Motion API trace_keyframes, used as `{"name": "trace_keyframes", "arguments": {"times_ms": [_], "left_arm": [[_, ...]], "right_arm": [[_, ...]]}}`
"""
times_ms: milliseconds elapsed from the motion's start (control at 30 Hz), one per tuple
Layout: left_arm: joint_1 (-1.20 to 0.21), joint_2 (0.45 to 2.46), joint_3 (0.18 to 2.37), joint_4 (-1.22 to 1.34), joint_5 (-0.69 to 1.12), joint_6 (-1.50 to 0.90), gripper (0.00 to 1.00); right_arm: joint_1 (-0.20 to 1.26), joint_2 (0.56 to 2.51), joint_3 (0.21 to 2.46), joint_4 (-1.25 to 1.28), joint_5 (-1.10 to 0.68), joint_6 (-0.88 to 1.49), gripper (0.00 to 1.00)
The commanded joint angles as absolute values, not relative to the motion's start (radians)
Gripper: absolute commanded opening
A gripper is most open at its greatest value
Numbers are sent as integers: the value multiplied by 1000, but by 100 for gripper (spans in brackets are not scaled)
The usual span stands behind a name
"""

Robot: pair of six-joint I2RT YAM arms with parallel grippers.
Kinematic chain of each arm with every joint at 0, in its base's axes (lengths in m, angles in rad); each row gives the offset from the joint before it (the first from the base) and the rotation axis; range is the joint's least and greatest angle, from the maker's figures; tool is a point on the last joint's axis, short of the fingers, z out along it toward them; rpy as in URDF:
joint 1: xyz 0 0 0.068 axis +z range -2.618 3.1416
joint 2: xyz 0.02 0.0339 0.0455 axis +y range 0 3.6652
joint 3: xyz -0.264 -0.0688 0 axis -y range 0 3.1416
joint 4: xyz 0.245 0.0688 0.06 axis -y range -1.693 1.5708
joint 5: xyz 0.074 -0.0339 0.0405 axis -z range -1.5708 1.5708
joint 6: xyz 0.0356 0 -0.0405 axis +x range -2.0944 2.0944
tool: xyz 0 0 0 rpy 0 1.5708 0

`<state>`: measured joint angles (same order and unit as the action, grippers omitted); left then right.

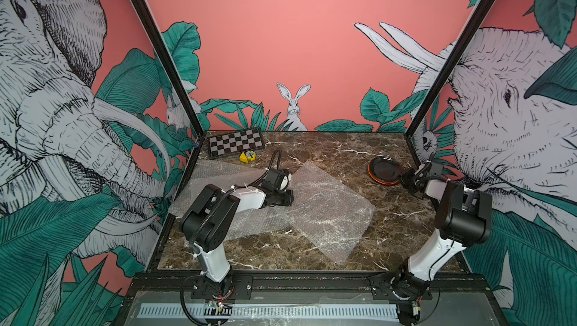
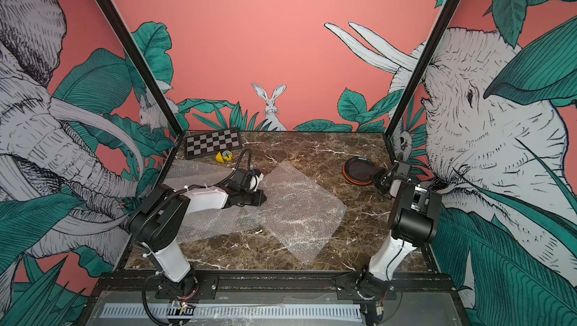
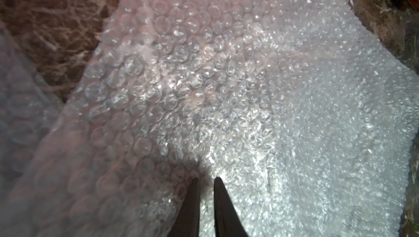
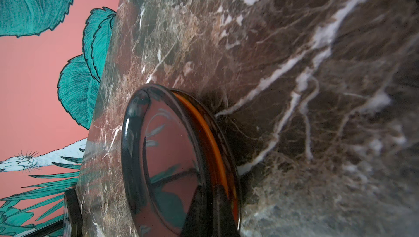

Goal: Unpack dinner plates from bubble wrap
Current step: Place the plate on the plate.

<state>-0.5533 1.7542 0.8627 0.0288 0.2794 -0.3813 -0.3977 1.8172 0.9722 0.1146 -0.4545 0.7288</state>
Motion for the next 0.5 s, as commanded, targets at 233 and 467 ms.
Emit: {"name": "trace_keyframes", "arguments": {"times_ms": [233, 467], "left_arm": [[-552, 1749, 863, -5, 278, -379, 17], [-552, 1739, 865, -7, 281, -378, 17]], "right_arm": [[-402, 1837, 1002, 95, -465, 702, 25], [-402, 1799, 998, 63, -437, 676, 37]]}}
